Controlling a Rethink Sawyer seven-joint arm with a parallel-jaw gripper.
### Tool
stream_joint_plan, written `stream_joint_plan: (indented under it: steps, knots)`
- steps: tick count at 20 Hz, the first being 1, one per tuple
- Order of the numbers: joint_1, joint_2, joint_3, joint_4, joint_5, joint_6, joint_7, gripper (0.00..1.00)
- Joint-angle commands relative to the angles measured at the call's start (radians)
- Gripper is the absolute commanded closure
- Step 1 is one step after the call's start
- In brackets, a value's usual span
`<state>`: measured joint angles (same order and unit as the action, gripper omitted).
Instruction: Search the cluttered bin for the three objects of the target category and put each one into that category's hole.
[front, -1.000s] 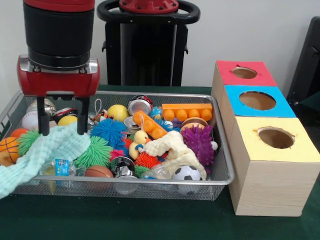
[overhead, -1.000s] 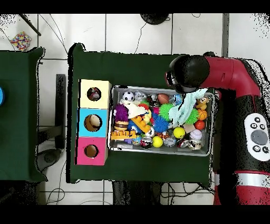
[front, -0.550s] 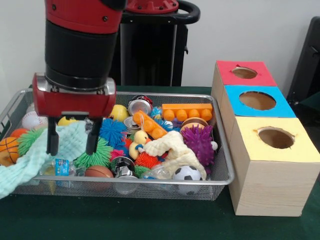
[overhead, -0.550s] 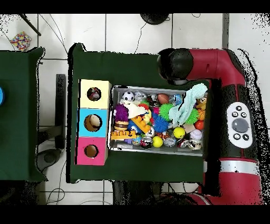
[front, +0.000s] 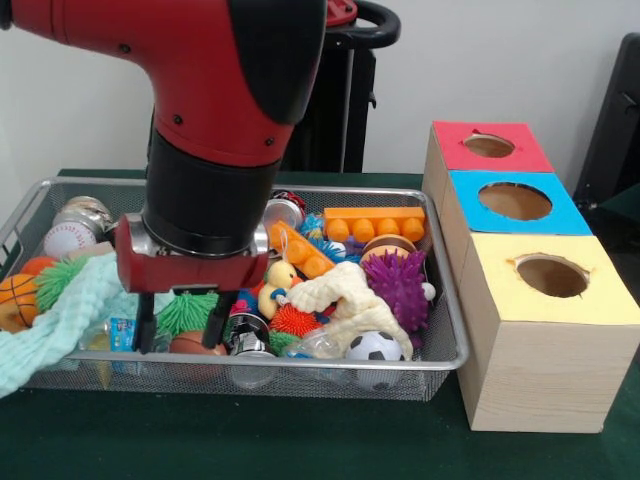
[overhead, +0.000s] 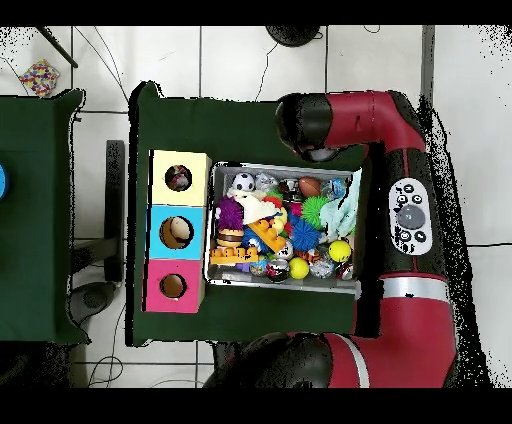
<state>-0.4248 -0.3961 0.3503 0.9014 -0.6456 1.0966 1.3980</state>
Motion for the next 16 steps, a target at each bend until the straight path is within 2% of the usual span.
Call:
stream_joint_plan:
  steps: [1, 5, 7, 13, 16]
  knots:
    - [-0.003, -0.022, -0.044, 0.016, -0.027, 0.130, -0.125, 0.00]
    - [-0.016, -0.090, -0.060, 0.070, -0.016, 0.170, -0.185, 0.00]
    - [-0.016, -0.105, -0.077, 0.080, -0.033, 0.184, -0.213, 0.00]
    - [-0.022, -0.108, -0.130, 0.091, -0.083, 0.182, -0.238, 0.00]
    - [-0.027, -0.074, -0.128, 0.064, -0.085, 0.208, -0.261, 0.00]
